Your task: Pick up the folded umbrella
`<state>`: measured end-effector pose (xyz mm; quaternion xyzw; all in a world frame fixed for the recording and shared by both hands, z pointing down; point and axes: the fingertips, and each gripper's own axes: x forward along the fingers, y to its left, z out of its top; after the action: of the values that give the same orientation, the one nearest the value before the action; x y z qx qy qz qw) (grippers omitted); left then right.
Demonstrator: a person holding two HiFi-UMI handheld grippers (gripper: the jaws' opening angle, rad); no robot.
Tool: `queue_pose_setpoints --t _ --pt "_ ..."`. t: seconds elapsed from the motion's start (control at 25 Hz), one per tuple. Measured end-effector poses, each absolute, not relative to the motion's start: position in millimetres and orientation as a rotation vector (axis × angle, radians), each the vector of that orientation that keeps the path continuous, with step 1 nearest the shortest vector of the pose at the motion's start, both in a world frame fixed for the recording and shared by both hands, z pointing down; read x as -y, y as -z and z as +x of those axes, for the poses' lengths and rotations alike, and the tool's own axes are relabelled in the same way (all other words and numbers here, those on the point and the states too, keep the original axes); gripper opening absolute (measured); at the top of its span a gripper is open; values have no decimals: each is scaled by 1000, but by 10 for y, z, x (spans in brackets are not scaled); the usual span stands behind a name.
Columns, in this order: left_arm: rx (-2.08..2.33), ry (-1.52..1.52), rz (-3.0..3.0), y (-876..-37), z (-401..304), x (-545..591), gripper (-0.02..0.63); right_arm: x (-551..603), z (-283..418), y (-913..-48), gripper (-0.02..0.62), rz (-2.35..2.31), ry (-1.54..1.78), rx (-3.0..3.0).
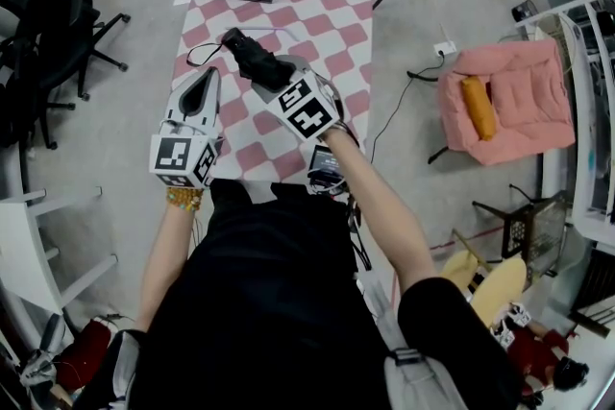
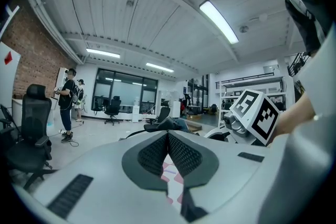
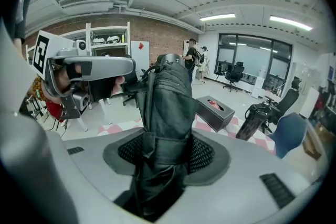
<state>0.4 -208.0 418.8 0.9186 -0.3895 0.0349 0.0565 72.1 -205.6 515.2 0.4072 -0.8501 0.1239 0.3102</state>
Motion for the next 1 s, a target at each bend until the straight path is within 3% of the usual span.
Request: queue_pose_setpoints --t 1.0 --pt "1169 -33 2822 -3934 224 2110 14 2124 935 -4213 213 1297 -151 2416"
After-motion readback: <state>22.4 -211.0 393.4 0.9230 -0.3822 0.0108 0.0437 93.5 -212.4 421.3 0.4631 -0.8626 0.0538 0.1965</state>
